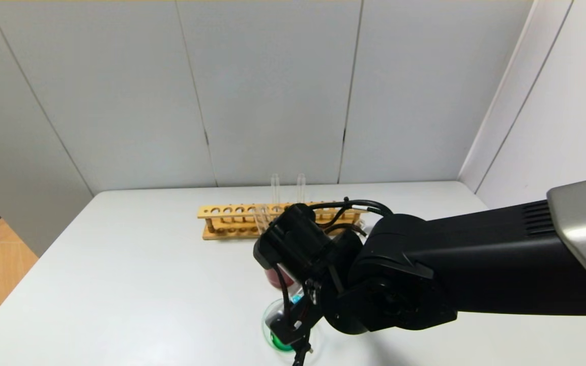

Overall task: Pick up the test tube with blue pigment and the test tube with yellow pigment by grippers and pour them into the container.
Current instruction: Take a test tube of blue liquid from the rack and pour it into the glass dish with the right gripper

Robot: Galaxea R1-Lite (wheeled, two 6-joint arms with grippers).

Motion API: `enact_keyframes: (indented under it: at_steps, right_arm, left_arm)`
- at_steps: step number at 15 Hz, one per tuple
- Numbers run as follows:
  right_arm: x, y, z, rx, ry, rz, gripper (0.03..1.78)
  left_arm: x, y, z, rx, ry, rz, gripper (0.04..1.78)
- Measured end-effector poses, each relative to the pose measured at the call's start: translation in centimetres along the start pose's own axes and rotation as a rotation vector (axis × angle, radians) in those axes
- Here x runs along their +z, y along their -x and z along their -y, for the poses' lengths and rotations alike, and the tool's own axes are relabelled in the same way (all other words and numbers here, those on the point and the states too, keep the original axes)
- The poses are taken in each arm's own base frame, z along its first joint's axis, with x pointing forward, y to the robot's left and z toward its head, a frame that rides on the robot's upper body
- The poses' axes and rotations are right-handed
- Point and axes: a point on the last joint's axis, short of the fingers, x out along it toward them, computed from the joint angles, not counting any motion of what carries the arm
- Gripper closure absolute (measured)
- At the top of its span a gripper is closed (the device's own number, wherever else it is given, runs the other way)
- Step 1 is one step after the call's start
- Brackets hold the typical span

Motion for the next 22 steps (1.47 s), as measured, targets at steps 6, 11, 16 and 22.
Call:
enact_keyframes:
  at_steps: [6,11,16,22]
  right_arm:
    - [0.6,0.1,0.1,0.013,0.033,-0.04,1.48]
    - [1.2,-0.1,0.5,0.005,0.049,-0.055,1.48]
    - [1.6,-0.1,0.5,0.002,0.058,-0.061,1.48]
    - [2.1,0.1,0.2,0.017,0.086,-0.076,1.48]
  left_arm:
    - [0.0,0.0,0.0,0.0,0.0,0.0,0.08]
    - [0.0,0.0,0.0,0.0,0.0,0.0,0.08]
    - [0.0,0.0,0.0,0.0,0.0,0.0,0.08]
    - [0.0,0.0,0.0,0.0,0.0,0.0,0.08]
